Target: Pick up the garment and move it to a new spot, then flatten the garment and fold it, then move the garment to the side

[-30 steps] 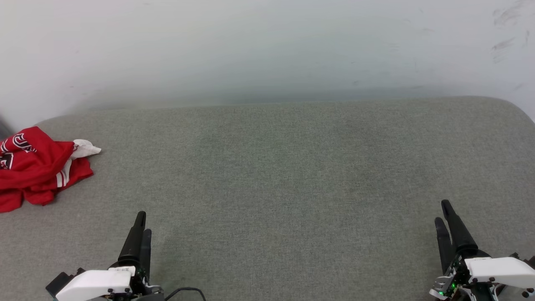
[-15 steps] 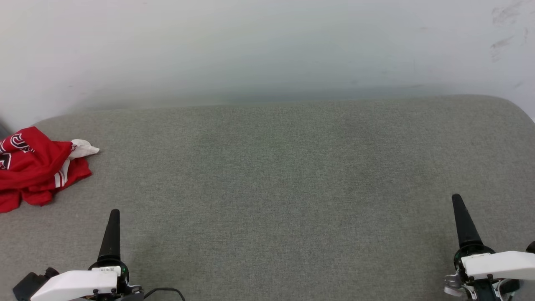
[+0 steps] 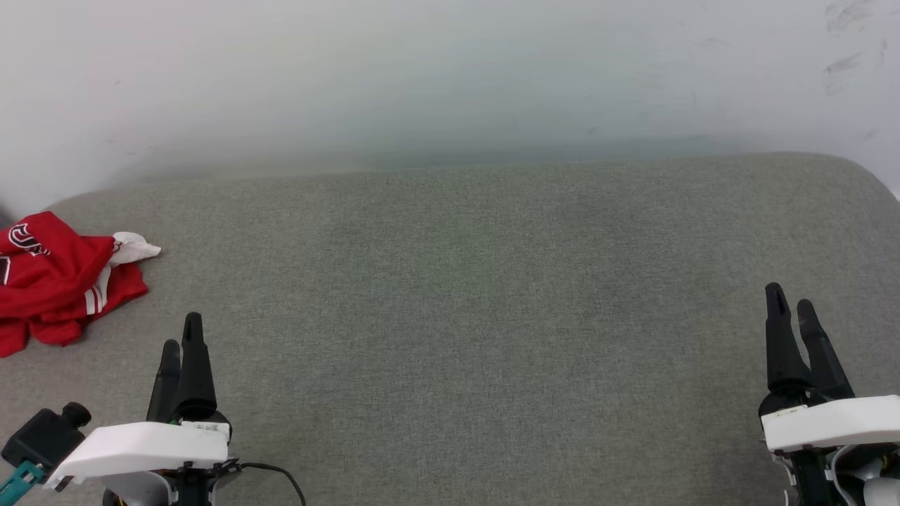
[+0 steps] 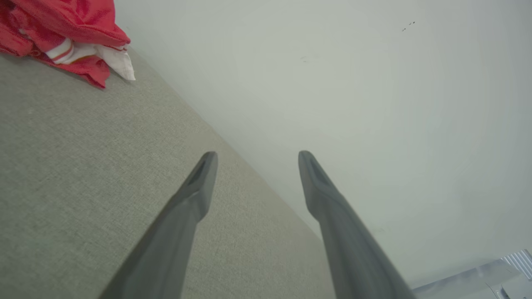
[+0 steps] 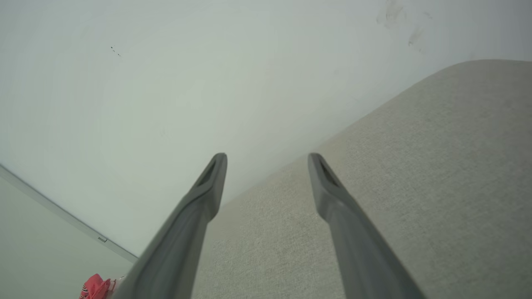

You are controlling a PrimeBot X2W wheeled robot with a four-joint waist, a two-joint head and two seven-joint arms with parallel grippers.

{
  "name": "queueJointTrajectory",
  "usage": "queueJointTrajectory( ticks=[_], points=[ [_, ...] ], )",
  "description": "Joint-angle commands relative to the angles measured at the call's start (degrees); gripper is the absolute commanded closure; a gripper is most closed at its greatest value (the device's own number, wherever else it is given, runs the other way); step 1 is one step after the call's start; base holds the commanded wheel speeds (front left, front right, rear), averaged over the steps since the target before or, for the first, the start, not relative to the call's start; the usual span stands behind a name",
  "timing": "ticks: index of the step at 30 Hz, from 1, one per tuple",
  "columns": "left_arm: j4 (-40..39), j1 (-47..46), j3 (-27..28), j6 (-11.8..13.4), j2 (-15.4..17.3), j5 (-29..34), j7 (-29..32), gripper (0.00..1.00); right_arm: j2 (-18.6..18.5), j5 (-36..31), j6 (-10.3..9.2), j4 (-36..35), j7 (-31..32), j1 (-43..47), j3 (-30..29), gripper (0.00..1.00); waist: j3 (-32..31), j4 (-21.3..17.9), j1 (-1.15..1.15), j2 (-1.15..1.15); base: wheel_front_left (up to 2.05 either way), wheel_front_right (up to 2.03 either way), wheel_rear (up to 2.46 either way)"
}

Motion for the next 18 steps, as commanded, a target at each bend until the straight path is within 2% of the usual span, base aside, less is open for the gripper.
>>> queueJointTrajectory(
  ticks=[1,6,14,18],
  points=[
    [-2.2,-0.1,-0.9,0.6,0.2,2.8,-0.7,0.0,-0.1,-3.0,0.02,-1.7,-0.5,-1.2,0.1,0.0,0.1,0.0,0.0,0.0,0.0,0.0,0.0],
    [-5.4,0.6,-4.3,3.7,0.2,10.9,-1.6,0.0,0.0,-9.8,0.02,-3.6,-1.4,-1.1,1.4,0.0,0.3,-0.1,0.0,0.0,0.0,0.0,0.0],
    [-6.4,1.9,-9.2,4.9,0.7,20.1,-3.0,0.0,0.0,-17.9,0.02,-5.6,-2.8,-0.9,2.8,0.0,0.5,-0.2,0.0,0.0,0.0,0.0,0.0],
    [-6.5,2.2,-11.7,7.2,2.2,24.4,-3.6,0.0,0.0,-21.5,0.02,-6.1,-3.5,-0.7,3.1,0.0,0.5,-0.3,0.0,0.0,0.0,0.0,0.0]
  ],
)
